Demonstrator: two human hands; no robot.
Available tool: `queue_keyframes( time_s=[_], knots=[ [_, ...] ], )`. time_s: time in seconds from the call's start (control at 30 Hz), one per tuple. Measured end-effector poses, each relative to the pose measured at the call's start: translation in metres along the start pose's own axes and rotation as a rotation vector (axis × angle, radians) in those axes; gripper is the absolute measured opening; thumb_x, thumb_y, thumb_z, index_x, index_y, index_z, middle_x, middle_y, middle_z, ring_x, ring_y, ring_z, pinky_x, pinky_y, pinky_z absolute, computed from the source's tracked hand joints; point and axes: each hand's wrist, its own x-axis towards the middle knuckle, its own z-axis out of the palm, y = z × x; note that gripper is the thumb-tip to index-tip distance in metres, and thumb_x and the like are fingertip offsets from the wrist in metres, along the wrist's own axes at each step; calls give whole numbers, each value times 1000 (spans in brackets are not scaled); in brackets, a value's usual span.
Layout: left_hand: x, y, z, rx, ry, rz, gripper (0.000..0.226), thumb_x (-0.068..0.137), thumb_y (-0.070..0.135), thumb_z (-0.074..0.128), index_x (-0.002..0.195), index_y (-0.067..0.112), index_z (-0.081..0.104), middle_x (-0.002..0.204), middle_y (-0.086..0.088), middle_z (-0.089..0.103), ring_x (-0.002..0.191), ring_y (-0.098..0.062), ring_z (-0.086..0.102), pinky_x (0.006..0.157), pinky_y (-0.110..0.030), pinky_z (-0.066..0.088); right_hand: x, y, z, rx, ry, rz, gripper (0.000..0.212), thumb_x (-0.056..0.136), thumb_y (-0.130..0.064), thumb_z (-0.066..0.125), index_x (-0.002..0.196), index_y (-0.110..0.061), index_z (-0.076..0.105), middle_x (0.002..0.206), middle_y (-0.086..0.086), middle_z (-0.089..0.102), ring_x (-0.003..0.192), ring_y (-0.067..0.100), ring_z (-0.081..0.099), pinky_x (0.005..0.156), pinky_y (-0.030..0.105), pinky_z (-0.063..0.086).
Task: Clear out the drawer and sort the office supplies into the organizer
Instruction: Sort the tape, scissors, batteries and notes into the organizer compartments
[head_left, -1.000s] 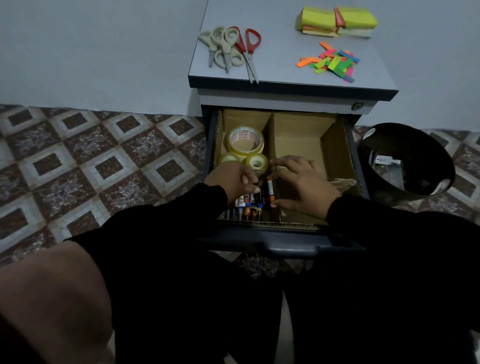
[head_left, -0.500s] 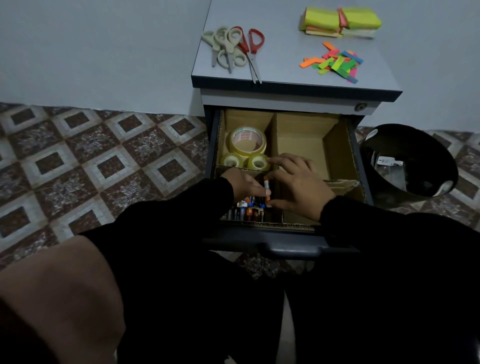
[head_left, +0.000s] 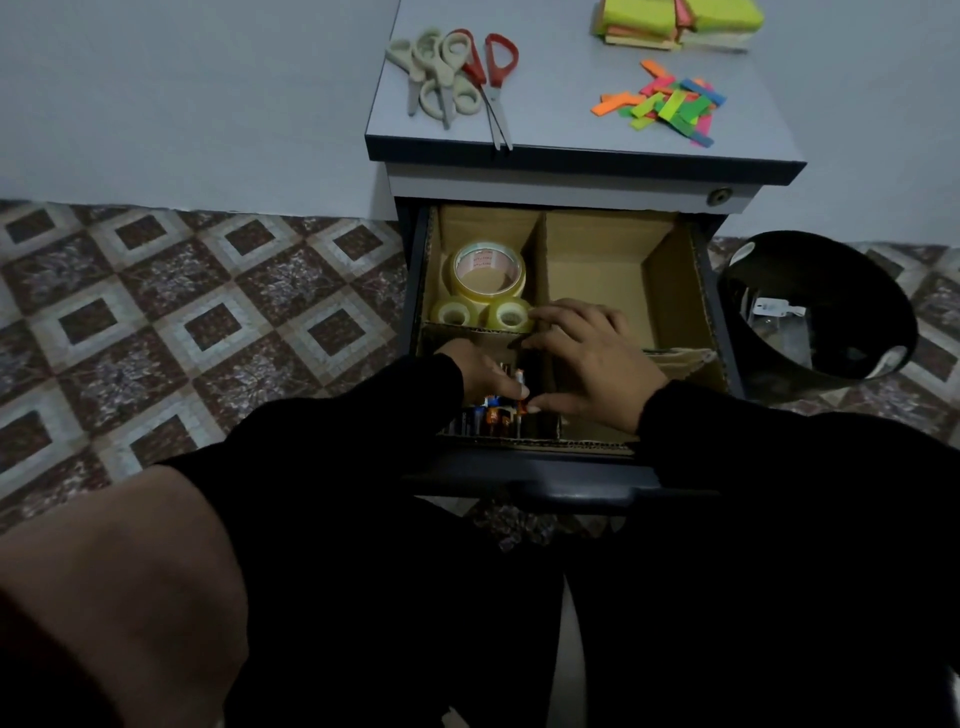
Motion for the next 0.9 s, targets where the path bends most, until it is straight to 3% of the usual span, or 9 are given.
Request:
queue_keyframes(
  time_s=[0.07,0.13,0.2,0.3,0.5,0.7,0.9],
  knots=[
    [8,-2,5,66,-6,-41,42,78,24,73,109,-3,65,115,-20,65,109,-32,60,62,-25,44,-1,6,-4,0,5,13,67,72,-58,62,122,-14,57,138,10,47,130,33,38,102,53,29],
    [15,-5,12,106,-7,-90,53,73,29,78,113,-2,64,117,-19,64,110,-31,60,81,-31,49,-2,12,-7,15,5,37,71,73,-61,50,125,-12,55,138,10,48,129,32,39,102,51,29],
    [20,-8,20,132,-7,-122,68,64,36,84,118,1,62,122,-14,62,114,-27,57,95,-35,47,-3,17,-8,34,6,59,72,75,-60,52,127,-10,52,138,10,48,130,31,39,102,48,29],
    [25,-10,30,197,18,-128,63,66,41,81,115,6,63,123,-5,62,117,-20,54,101,-33,37,-7,24,-6,32,20,65,71,79,-60,56,129,-10,50,138,9,47,129,31,40,102,46,30],
    [29,-10,30,238,27,-136,53,66,29,84,108,1,65,114,-10,65,106,-25,60,91,-35,48,-10,27,-5,52,9,76,68,80,-58,53,131,-13,48,140,8,45,130,29,38,103,45,28],
    [31,-10,30,325,36,-151,49,70,32,81,104,1,64,111,-11,65,103,-26,60,78,-32,46,-9,26,-6,41,6,72,64,83,-50,59,134,-15,45,146,5,38,135,25,31,107,42,22],
    [33,-10,33,414,64,-118,45,75,28,77,108,3,60,117,-12,61,109,-28,57,88,-35,46,-9,25,-7,34,-1,70,63,83,-49,60,135,-16,45,146,5,37,135,25,30,108,41,21]
  ],
)
